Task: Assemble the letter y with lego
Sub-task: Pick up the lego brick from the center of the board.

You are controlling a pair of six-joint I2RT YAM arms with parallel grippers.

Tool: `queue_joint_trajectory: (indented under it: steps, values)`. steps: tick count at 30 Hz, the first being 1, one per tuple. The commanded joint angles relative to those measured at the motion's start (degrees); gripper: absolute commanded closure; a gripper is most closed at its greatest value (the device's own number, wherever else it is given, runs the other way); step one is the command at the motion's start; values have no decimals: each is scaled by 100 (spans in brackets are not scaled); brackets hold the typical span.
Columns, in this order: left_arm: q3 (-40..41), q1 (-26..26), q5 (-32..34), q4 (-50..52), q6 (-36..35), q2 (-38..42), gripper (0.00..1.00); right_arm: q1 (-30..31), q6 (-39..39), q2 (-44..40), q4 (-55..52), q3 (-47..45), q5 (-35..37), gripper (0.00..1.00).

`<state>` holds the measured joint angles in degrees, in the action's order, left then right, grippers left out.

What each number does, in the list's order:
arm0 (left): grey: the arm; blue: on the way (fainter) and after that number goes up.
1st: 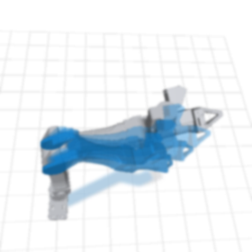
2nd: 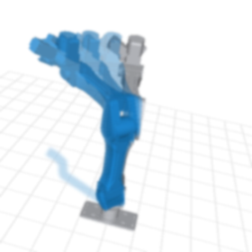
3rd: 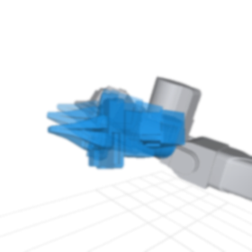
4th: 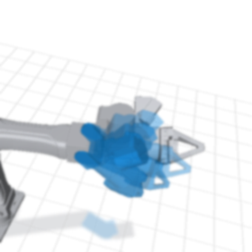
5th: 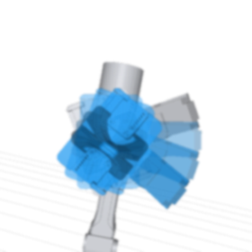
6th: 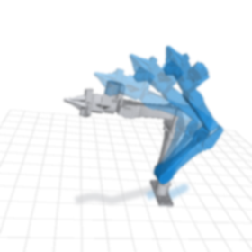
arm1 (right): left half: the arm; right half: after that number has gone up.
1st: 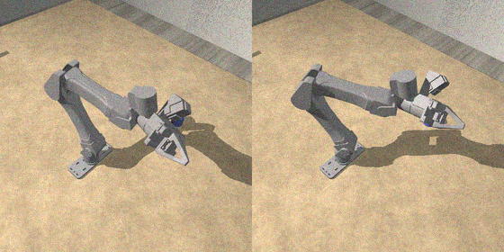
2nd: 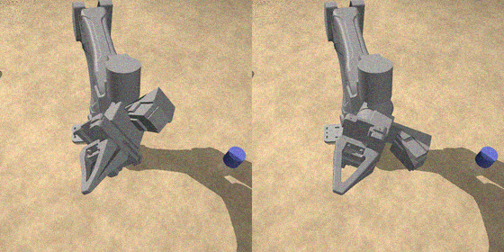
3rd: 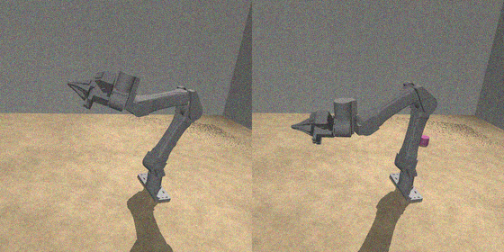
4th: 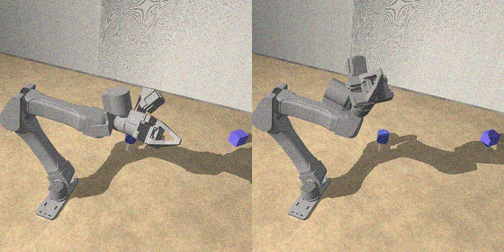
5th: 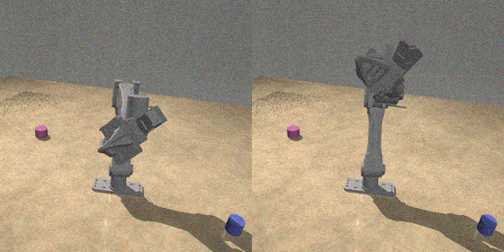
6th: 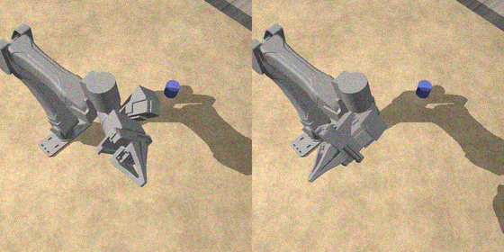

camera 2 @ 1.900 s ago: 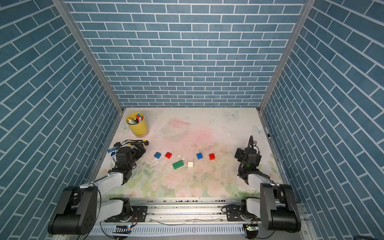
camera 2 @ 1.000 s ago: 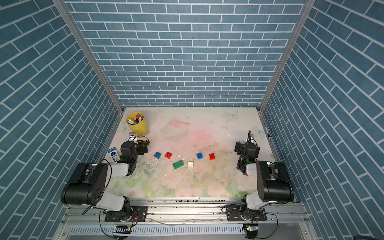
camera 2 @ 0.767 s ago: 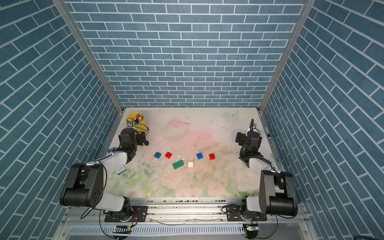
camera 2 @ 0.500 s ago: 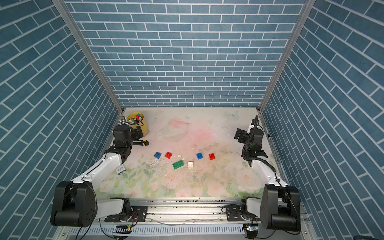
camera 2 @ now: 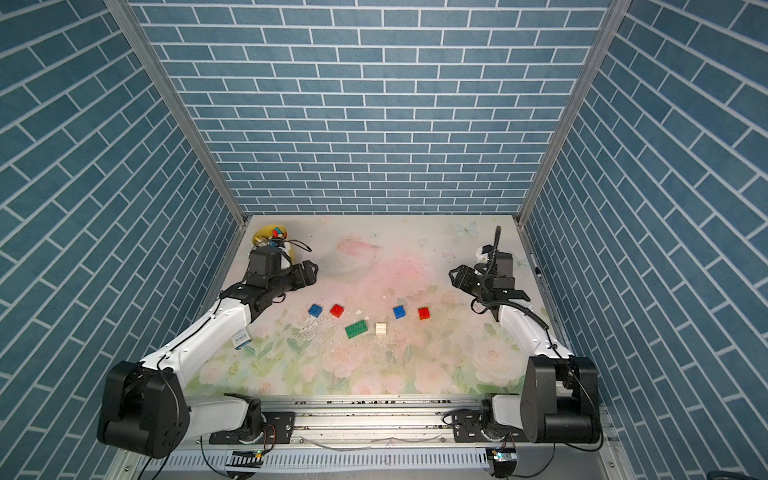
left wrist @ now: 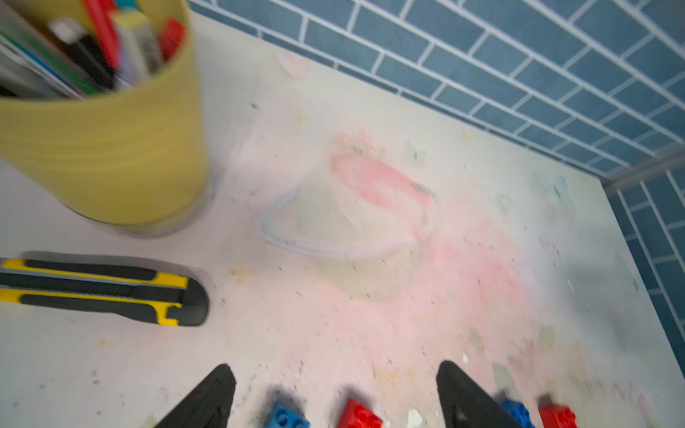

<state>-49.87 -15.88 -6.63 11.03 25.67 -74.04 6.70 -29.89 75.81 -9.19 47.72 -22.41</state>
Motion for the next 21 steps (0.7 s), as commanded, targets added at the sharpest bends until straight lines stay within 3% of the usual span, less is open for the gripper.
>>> queue_joint_trajectory:
  steps: [1, 6, 10, 21]
  values:
    - [-73, -288, -265, 732, 59, -186, 14, 532, 409, 228, -1463, 546, 593, 40]
    - [73, -623, -528, 757, 251, -327, 23, 1127, 637, 785, -2832, 1155, 1442, 40]
    - [153, -1019, -591, 533, 455, -384, 32, 1430, 745, 1124, -3489, 1466, 1614, 41]
    - [-138, -1590, -622, 462, 546, -978, 32, 2013, 1088, 2106, -4067, 2099, 1493, 38]
